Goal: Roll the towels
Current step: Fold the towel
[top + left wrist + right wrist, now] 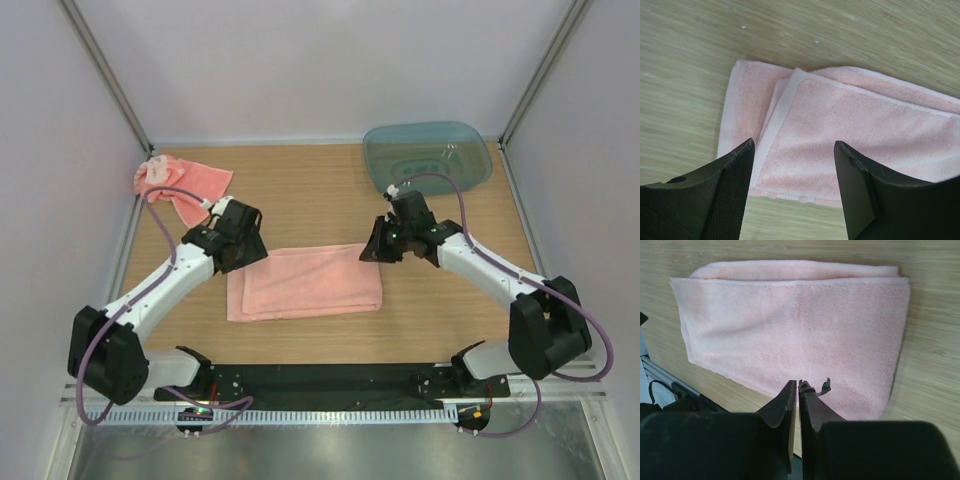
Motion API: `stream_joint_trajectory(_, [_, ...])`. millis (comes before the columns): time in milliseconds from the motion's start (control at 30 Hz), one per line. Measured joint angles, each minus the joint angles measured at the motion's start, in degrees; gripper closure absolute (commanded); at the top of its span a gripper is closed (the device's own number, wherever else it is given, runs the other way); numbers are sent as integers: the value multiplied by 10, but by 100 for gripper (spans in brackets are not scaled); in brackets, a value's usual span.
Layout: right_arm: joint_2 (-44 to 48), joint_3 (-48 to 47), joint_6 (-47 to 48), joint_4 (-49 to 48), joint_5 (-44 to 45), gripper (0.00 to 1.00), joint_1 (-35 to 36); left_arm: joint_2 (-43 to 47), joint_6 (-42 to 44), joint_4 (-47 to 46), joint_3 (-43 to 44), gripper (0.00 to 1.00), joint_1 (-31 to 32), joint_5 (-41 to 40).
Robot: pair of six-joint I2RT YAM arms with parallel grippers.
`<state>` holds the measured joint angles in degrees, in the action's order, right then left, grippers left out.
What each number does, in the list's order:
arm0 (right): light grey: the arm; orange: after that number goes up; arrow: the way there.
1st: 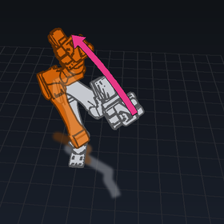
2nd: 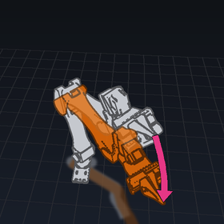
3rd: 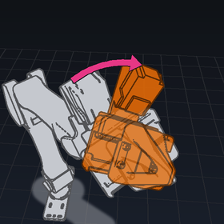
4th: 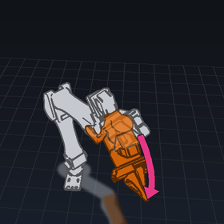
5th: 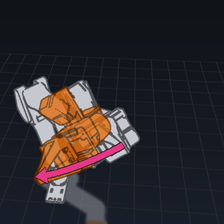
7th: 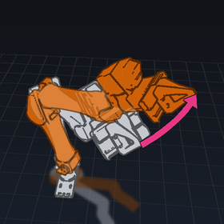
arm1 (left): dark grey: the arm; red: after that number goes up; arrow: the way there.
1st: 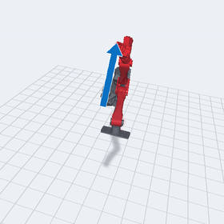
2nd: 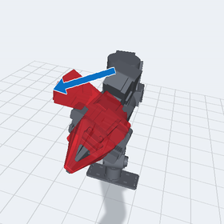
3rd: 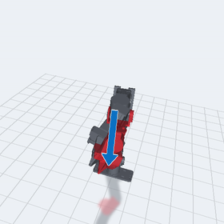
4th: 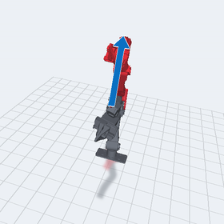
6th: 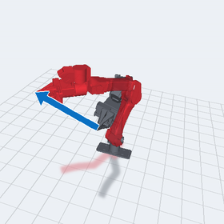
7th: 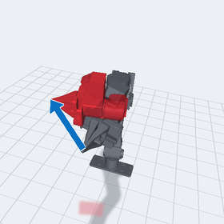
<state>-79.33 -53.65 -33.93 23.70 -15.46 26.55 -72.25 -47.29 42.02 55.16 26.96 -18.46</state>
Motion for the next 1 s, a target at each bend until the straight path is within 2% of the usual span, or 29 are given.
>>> stream_joint_trajectory(167, [-52, 45, -17, -48, -49, 90, 0, -85, 24, -43, 9, 39, -6, 8])
stream_joint_trajectory(333, [-66, 92, -24, -71, -70, 91, 0, -144, 49, -90, 10, 46, -33, 24])
stream_joint_trajectory(500, [-70, 118, -25, -92, -81, 92, 0, -171, 70, -139, 10, 63, -54, 45])
stream_joint_trajectory(633, [-79, 133, -25, -109, -84, 92, 0, -197, 80, -167, 10, 83, -56, 61])
stream_joint_trajectory(700, [-84, 141, -25, -117, -86, 93, 0, -208, 84, -174, 10, 88, -56, 66])
stream_joint_trajectory(733, [-85, 144, -26, -120, -88, 93, 0, -210, 85, -175, 10, 95, -56, 67])
stream_joint_trajectory(800, [-86, 148, -26, -127, -90, 93, 0, -211, 87, -180, 10, 100, -56, 68])
stream_joint_trajectory(1000, [-85, 160, -26, -146, -95, 94, -1, -207, 90, -174, 18, 100, -56, 57])
